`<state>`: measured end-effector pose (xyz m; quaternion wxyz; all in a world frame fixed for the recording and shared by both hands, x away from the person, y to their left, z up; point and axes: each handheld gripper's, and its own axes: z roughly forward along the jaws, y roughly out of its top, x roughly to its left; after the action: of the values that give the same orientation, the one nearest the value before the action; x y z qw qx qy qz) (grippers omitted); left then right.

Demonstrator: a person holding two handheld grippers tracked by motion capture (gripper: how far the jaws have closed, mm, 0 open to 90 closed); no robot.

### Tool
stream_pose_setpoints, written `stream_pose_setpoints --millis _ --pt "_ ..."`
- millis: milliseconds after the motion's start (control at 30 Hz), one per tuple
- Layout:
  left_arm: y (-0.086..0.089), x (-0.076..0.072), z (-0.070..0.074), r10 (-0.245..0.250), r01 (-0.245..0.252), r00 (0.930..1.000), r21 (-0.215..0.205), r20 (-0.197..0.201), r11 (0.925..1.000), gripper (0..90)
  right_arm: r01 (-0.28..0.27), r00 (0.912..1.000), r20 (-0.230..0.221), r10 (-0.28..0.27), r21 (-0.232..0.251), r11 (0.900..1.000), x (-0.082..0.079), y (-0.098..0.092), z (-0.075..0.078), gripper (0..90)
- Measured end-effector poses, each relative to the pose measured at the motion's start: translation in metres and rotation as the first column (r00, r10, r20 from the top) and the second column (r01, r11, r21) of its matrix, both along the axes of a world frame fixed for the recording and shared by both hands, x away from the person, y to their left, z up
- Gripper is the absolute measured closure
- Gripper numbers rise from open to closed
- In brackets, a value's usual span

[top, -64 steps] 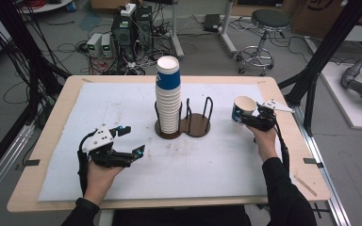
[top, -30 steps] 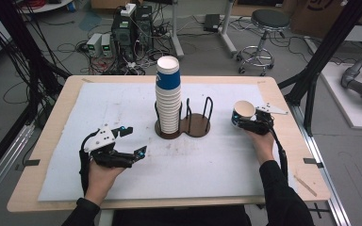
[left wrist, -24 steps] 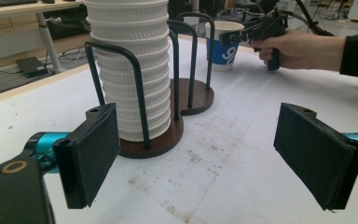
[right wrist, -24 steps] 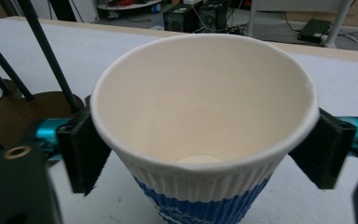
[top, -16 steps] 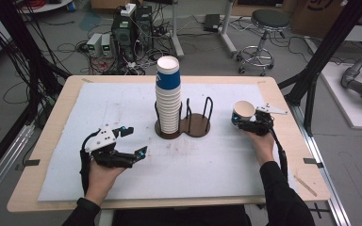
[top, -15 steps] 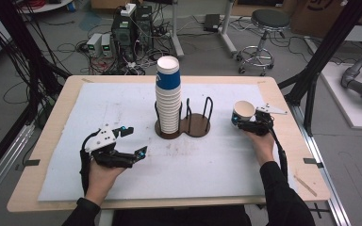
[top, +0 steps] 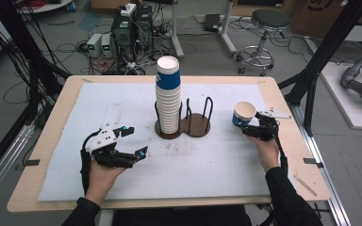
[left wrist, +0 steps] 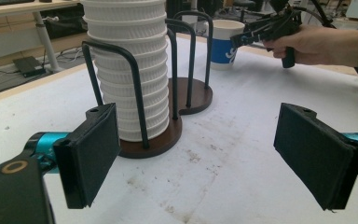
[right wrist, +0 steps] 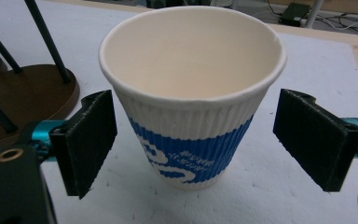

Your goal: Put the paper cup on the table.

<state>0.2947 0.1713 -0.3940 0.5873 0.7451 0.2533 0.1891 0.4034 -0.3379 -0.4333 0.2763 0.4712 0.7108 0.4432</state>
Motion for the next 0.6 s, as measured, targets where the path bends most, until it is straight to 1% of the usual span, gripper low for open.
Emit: stream_pose_setpoints --millis 67,133,200,233,333,400,500,533,600 --pt "0.000 0.000 0.000 -0.003 0.003 1.0000 0.002 0.003 1.0000 14.3 0.008 1.0000 -0.005 -0.008 0.003 1.000 -0.003 -0.001 0.002 13.7" --pt "-0.001 0.000 0.000 -0.003 0.003 1.0000 0.005 0.003 1.0000 14.3 0.011 0.9999 -0.008 -0.011 0.017 1.000 -0.008 -0.002 0.003 13.8" --pt "-0.001 0.001 0.000 -0.003 0.003 1.0000 0.006 0.000 1.0000 14.3 0.008 0.9999 -0.011 -0.007 0.030 1.000 -0.012 -0.003 0.005 13.7" --pt "-0.001 0.001 0.000 -0.003 0.003 1.0000 0.006 -0.001 1.0000 14.3 0.007 0.9999 -0.014 -0.006 0.029 1.000 -0.015 -0.004 0.006 13.8" --pt "-0.001 0.001 0.000 -0.002 0.002 1.0000 0.007 0.002 1.0000 14.3 -0.006 0.9999 -0.009 0.007 0.042 0.999 -0.024 -0.005 0.010 13.8" --pt "0.000 0.001 0.000 0.000 0.000 1.0000 0.007 0.003 1.0000 14.3 -0.021 0.9998 -0.005 0.022 0.054 0.998 -0.030 -0.007 0.013 13.8" --pt "0.000 0.001 0.000 0.002 -0.002 1.0000 0.006 0.002 1.0000 14.3 -0.040 0.9992 0.000 0.040 0.087 0.995 -0.039 -0.008 0.018 13.8" --pt "0.000 0.001 0.000 0.004 -0.004 1.0000 0.008 0.002 1.0000 14.3 -0.056 0.9983 0.020 0.054 0.105 0.993 -0.044 -0.007 0.021 13.8" --pt "0.001 0.002 0.000 0.008 -0.008 1.0000 0.011 0.001 0.9999 14.3 -0.089 0.9959 0.025 0.086 0.123 0.988 -0.050 -0.007 0.027 13.9"
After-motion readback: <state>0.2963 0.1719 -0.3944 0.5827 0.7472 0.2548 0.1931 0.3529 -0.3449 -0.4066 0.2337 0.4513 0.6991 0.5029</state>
